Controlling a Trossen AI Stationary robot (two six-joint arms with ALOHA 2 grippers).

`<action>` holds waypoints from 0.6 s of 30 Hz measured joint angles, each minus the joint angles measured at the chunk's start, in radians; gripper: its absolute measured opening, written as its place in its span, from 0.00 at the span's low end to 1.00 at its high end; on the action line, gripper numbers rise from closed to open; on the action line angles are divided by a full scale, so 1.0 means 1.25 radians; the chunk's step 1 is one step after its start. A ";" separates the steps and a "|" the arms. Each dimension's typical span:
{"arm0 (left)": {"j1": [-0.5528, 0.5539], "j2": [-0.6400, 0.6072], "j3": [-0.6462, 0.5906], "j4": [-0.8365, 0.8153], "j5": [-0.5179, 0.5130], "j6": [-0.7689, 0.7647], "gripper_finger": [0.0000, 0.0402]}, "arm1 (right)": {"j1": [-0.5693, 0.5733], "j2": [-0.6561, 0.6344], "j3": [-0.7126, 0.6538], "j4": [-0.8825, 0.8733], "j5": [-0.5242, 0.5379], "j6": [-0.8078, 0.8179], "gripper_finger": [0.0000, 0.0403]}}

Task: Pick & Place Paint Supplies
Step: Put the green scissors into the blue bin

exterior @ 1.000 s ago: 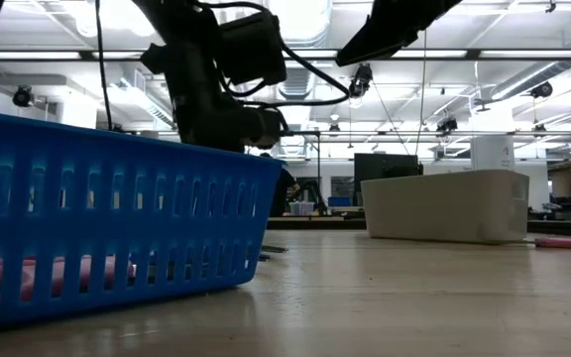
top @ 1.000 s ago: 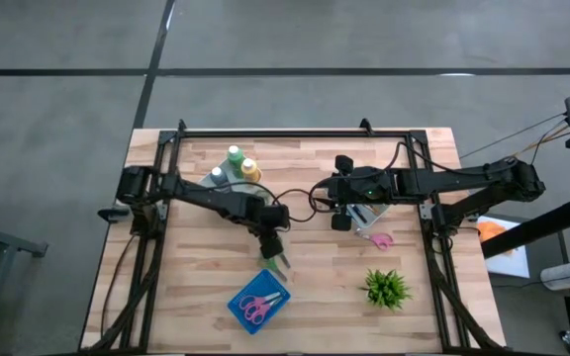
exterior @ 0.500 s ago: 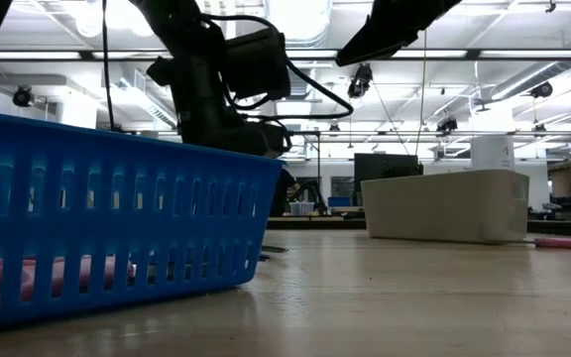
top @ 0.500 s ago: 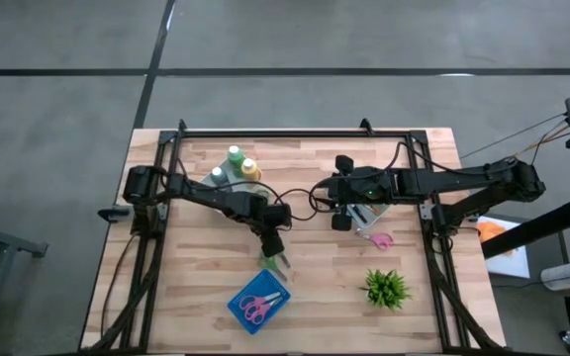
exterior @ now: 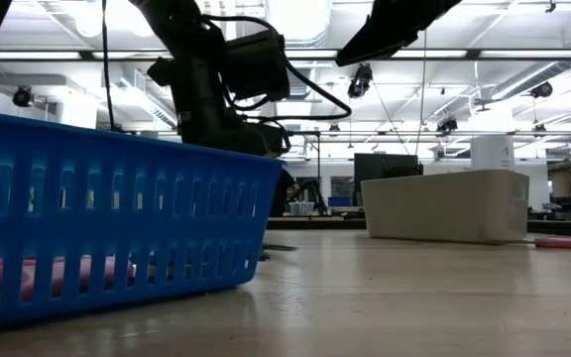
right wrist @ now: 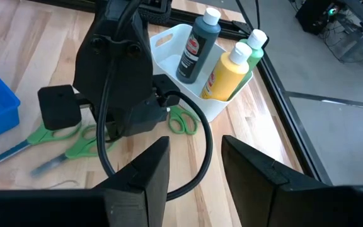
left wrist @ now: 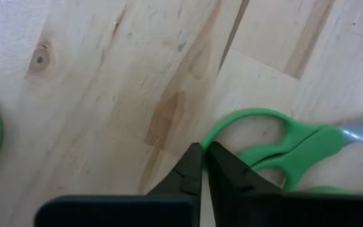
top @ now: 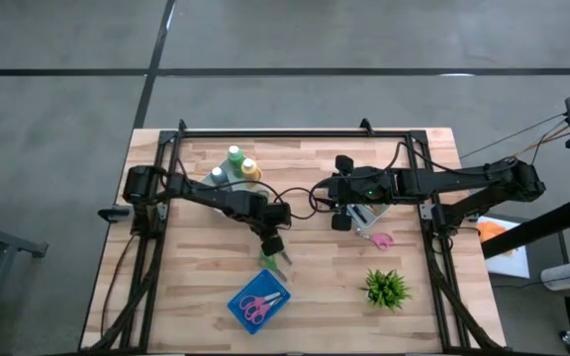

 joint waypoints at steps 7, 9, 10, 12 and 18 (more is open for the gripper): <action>0.000 0.001 -0.001 -0.001 0.001 0.000 0.02 | 0.000 0.000 0.000 0.000 0.000 0.000 0.35; 0.000 0.001 -0.001 -0.001 0.001 0.000 0.02 | 0.000 0.000 0.000 0.000 0.000 0.000 0.35; 0.000 0.001 -0.001 -0.002 0.001 0.000 0.02 | 0.000 0.000 0.000 0.000 0.000 0.000 0.35; 0.000 0.000 -0.001 -0.002 0.001 0.000 0.02 | 0.000 0.000 0.000 0.000 0.000 0.000 0.35; -0.001 -0.016 -0.002 -0.006 0.003 -0.012 0.02 | 0.000 0.000 0.000 0.000 0.000 0.000 0.35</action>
